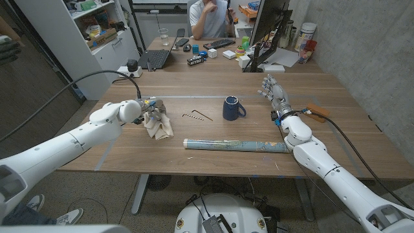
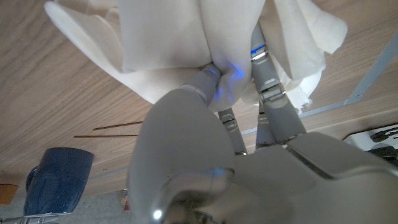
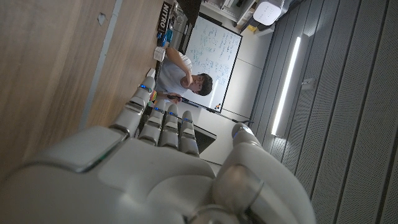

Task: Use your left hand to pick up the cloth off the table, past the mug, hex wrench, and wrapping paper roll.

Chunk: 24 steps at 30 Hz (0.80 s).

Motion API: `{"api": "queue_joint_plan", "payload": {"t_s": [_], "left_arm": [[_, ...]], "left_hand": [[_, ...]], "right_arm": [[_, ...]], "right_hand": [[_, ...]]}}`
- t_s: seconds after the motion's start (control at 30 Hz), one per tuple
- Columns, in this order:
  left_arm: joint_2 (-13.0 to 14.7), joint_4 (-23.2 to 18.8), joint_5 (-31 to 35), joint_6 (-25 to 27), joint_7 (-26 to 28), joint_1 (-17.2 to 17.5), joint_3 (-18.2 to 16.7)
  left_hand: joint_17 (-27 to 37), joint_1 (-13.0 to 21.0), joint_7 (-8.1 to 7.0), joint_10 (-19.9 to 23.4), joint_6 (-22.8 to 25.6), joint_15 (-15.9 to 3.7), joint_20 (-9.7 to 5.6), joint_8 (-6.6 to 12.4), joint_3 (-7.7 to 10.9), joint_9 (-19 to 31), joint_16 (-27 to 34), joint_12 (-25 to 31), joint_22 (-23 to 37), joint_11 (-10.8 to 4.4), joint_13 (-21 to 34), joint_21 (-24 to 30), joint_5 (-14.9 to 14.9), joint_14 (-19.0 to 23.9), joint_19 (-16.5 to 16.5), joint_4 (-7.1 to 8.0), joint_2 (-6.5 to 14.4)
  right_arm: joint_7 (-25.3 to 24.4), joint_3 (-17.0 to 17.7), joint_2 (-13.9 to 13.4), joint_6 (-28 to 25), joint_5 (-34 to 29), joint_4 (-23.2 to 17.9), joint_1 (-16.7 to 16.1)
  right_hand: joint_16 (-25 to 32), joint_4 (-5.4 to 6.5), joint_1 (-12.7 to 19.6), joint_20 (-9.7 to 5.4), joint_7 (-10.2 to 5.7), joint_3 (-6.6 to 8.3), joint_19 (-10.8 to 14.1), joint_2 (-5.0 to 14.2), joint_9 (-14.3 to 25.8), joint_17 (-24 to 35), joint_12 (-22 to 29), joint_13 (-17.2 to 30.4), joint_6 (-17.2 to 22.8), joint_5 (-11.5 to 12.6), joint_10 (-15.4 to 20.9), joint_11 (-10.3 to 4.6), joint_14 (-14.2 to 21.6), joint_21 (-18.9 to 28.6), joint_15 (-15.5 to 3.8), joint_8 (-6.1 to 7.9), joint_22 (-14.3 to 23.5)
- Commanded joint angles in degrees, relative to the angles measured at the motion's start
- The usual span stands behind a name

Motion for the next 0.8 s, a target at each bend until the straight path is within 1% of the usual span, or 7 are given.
{"api": "queue_joint_plan", "payload": {"t_s": [0.03, 0.27, 0.43, 0.53, 0.67, 0.7, 0.8], "left_arm": [[0.7, -3.4, 1.7, 2.8, 0.4, 2.6, -0.3], [1.1, -4.8, 2.1, 3.3, 0.3, 2.7, -0.6], [2.0, -7.5, 2.4, 4.6, 0.8, 3.0, -1.9], [2.2, -8.6, 3.1, 5.6, 0.1, 2.6, -2.0], [2.2, -9.7, 3.7, 6.7, 0.8, 2.9, -2.5], [2.4, -9.8, 3.6, 6.2, 1.1, 3.0, -2.8], [2.5, -10.9, 2.9, 6.9, 1.9, 3.5, -3.9]], "left_hand": [[6.0, 0.6, 0.78, 7.8, 1.4, -30.73, -0.44, 0.42, -0.4, -0.1, 0.5, 0.6, 0.2, -6.58, 3.3, 0.6, 0.6, 27.7, 0.0, 0.21, -0.2], [6.4, 0.4, 0.57, 7.8, 1.4, -30.9, -0.45, 0.55, -0.69, -0.4, 0.4, 1.0, 0.2, -6.54, 4.5, 0.8, 0.6, 27.9, -0.2, 0.46, -0.3], [6.5, 0.4, 0.56, 7.8, 1.3, -30.77, -0.34, 0.62, -0.81, -0.5, 0.1, 1.3, 0.2, -6.56, 5.5, 1.0, 0.7, 27.8, -0.4, 0.53, -0.4], [6.6, 0.4, 0.58, 7.7, 1.4, -30.85, -0.28, 0.73, -0.87, -0.6, 0.0, 1.4, 0.2, -6.54, 6.0, 1.0, 0.7, 28.0, -0.6, 0.55, -0.5], [6.6, 0.3, 0.45, 7.7, 1.3, -30.74, -0.17, 0.8, -0.94, -0.7, -0.2, 1.6, 0.2, -6.5, 6.5, 1.1, 0.7, 28.0, -0.9, 0.64, -0.5], [6.6, 0.3, 0.43, 7.6, 1.4, -30.76, -0.13, 0.82, -0.95, -0.7, -0.2, 1.6, 0.2, -6.55, 6.7, 1.1, 0.7, 28.0, -0.9, 0.64, -0.5], [6.7, 0.2, 0.35, 7.6, 1.3, -30.73, -0.1, 0.85, -1.01, -0.8, -0.3, 1.7, 0.1, -6.72, 7.0, 1.1, 0.8, 28.1, -1.1, 0.66, -0.5]], "right_arm": [[0.4, 0.3, -0.2, 0.3, 0.4, -0.9, -0.7], [0.4, 0.3, -0.3, 0.3, 0.4, -1.2, -0.9], [0.5, 0.4, -0.4, 0.5, 0.6, -1.1, -1.2], [0.7, 0.5, -0.4, 0.8, 0.7, -1.1, -1.3], [0.9, 0.6, -0.4, 1.0, 0.9, -1.0, -1.4], [0.9, 0.6, -0.4, 1.1, 0.9, -1.1, -1.4], [1.0, 0.7, -0.6, 1.0, 0.9, -1.3, -1.5]], "right_hand": [[0.4, -0.23, -0.6, 0.18, 0.02, 0.13, 0.5, 0.0, 0.3, 0.0, 0.1, 0.1, 0.5, 0.1, 0.6, 0.07, 0.3, 0.4, 0.16, 0.06, 0.3], [0.4, -0.26, -0.6, 0.23, 0.04, 0.14, 0.5, 0.01, 0.3, 0.0, 0.1, 0.1, 0.5, 0.1, 0.6, 0.22, 0.3, 0.4, 0.15, 0.06, 0.3], [0.4, -0.29, -0.7, 0.24, 0.08, 0.14, 0.5, 0.02, 0.3, 0.0, 0.1, 0.1, 0.5, 0.1, 0.6, 0.21, 0.3, 0.4, 0.22, 0.04, 0.3], [0.4, -0.31, -0.7, 0.22, 0.05, 0.14, 0.5, 0.02, 0.3, 0.0, 0.1, 0.1, 0.5, 0.1, 0.6, 0.21, 0.3, 0.4, 0.19, 0.04, 0.3], [0.4, -0.34, -0.7, 0.19, 0.03, 0.14, 0.5, 0.02, 0.3, 0.0, 0.1, 0.1, 0.5, 0.1, 0.6, 0.2, 0.2, 0.4, 0.17, 0.03, 0.3], [0.4, -0.34, -0.7, 0.2, 0.05, 0.14, 0.5, 0.02, 0.3, 0.0, 0.1, 0.1, 0.5, 0.1, 0.6, 0.21, 0.3, 0.4, 0.18, 0.02, 0.3], [0.4, -0.36, -0.7, 0.19, 0.04, 0.15, 0.5, 0.03, 0.3, 0.0, 0.1, 0.1, 0.5, 0.1, 0.6, 0.2, 0.2, 0.4, 0.17, 0.01, 0.3]]}}
